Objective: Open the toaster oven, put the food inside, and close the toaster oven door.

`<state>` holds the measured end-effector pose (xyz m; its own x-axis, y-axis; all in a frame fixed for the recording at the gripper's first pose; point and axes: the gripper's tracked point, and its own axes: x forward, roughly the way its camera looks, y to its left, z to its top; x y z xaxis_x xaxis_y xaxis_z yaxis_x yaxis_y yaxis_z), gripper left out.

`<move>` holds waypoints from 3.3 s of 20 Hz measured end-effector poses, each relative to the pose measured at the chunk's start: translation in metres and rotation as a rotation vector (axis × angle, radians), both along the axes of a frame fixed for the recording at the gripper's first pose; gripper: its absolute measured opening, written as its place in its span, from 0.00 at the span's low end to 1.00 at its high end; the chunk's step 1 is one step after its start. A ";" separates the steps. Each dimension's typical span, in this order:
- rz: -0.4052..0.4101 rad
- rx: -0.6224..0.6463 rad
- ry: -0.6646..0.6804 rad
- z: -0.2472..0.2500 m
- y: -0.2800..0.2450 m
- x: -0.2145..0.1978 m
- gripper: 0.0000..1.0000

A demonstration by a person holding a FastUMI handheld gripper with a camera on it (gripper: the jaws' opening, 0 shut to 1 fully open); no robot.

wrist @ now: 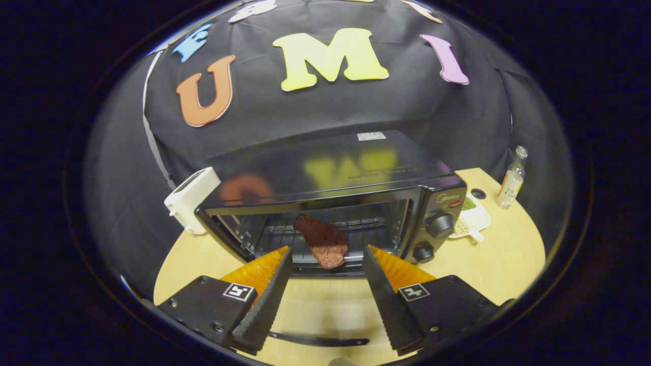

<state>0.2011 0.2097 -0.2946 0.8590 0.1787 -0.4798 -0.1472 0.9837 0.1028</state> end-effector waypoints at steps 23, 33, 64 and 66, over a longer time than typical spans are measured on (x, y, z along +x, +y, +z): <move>0.121 -0.187 0.259 -0.094 -0.053 -0.165 0.90; 0.144 -0.179 0.347 -0.146 -0.015 -0.166 0.90; 0.141 -0.121 0.171 -0.043 0.027 -0.053 0.89; 0.133 -0.111 0.135 -0.029 0.027 -0.041 0.89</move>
